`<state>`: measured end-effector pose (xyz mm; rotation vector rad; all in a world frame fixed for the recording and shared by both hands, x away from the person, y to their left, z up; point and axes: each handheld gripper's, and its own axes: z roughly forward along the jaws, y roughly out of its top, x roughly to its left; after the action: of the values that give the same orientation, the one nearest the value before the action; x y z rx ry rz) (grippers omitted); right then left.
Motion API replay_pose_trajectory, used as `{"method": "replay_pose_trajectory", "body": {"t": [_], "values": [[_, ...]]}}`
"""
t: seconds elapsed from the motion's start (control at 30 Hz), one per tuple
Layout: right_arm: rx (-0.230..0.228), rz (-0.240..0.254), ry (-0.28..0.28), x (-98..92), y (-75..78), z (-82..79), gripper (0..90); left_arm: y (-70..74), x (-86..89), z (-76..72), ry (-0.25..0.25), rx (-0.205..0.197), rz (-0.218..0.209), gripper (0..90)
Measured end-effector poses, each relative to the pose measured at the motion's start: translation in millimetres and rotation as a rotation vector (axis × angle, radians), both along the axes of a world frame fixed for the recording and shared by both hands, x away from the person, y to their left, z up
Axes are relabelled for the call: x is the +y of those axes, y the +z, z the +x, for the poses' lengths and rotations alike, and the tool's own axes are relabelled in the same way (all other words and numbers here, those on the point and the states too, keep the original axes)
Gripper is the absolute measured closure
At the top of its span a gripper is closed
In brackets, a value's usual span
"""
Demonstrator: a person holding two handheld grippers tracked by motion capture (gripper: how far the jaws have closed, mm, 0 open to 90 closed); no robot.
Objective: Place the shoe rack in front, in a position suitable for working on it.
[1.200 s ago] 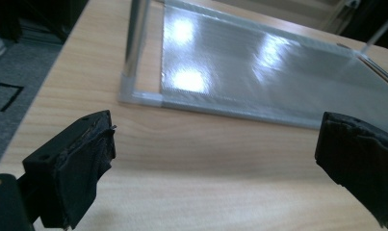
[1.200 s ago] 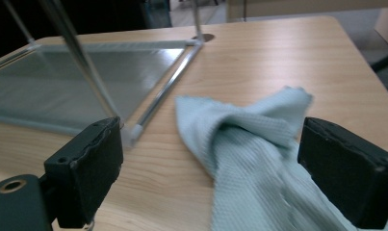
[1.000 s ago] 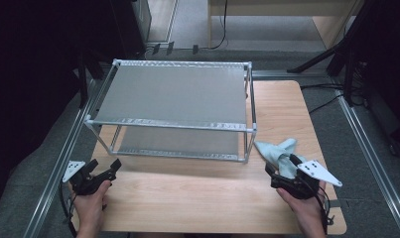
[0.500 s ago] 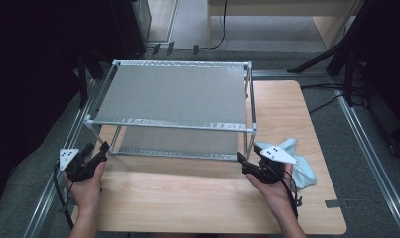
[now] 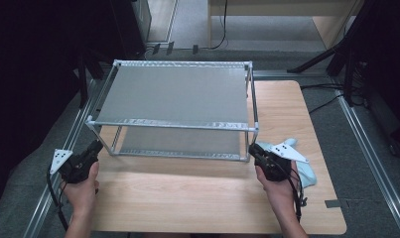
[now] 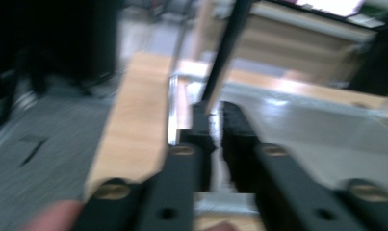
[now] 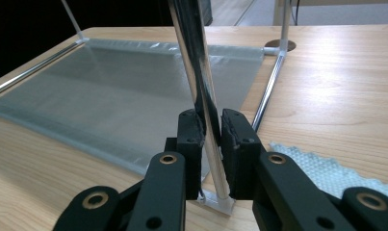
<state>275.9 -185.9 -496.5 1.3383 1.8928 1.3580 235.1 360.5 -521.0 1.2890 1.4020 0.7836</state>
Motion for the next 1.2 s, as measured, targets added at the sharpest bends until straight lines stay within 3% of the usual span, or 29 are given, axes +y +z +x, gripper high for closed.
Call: {"method": "replay_pose_trajectory", "body": {"t": [0.1,0.2,0.33,0.43,0.5,0.67,0.73,0.77,0.83,0.87,0.93,0.97,1.03,1.07,1.13,1.17,1.2], "values": [[-0.002,-0.014,-0.017,-2.7,0.8,0.1,79.7,1.5,-5.8,7.3,0.022,0.020,0.036,59.6],[-0.004,-0.021,-0.018,-5.8,1.1,0.7,80.0,4.2,-8.9,17.0,0.044,0.032,0.042,56.3],[-0.006,-0.025,-0.024,-7.4,1.2,2.1,80.2,7.5,-14.6,23.6,0.050,0.047,0.089,78.1],[-0.006,-0.020,-0.039,-7.3,1.0,4.7,80.3,7.4,-16.0,21.0,0.050,0.046,0.108,79.1],[-0.014,-0.034,-0.067,-2.3,1.0,12.9,80.7,5.6,-16.4,10.1,0.056,0.034,0.108,79.3],[-0.002,-0.035,-0.117,9.3,2.6,49.7,80.9,4.2,-13.9,-15.2,-0.005,0.022,0.116,79.7],[-0.022,-0.043,-0.136,17.5,0.4,70.5,81.2,4.0,-16.0,-25.4,-0.017,0.020,0.104,79.6],[-0.022,-0.043,-0.136,17.5,0.4,70.5,81.2,4.0,-16.0,-25.4,-0.017,0.020,0.104,79.5],[-0.037,-0.064,-0.155,26.8,-0.4,93.3,81.5,3.4,-21.2,-34.4,-0.035,0.018,0.091,79.3],[-0.034,-0.072,-0.174,34.1,0.5,115.7,81.5,2.9,-29.5,-42.3,-0.040,0.014,0.090,79.4],[-0.017,-0.034,-0.170,34.9,1.1,133.6,78.2,2.5,-38.7,-48.6,-0.044,0.011,0.084,79.2],[-0.027,-0.031,-0.194,34.1,2.4,136.9,71.6,2.4,-44.1,-50.8,-0.045,0.009,0.089,79.2],[-0.051,0.001,-0.266,31.0,7.4,132.5,56.8,0.9,-54.6,-53.2,-0.057,-0.005,0.095,79.4],[-0.059,0.028,-0.281,29.0,9.3,126.9,53.8,-0.4,-58.9,-53.6,-0.073,-0.015,0.092,79.4],[-0.083,-0.002,-0.275,28.1,10.9,112.3,49.2,-1.1,-68.4,-53.0,-0.106,-0.025,0.089,79.3],[-0.095,-0.020,-0.259,27.9,11.8,104.4,46.4,-1.1,-68.4,-53.0,-0.106,-0.025,0.089,79.4],[-0.097,-0.017,-0.229,27.3,13.3,96.1,43.5,-0.7,-79.8,-52.0,-0.138,-0.026,0.090,79.4]]}}
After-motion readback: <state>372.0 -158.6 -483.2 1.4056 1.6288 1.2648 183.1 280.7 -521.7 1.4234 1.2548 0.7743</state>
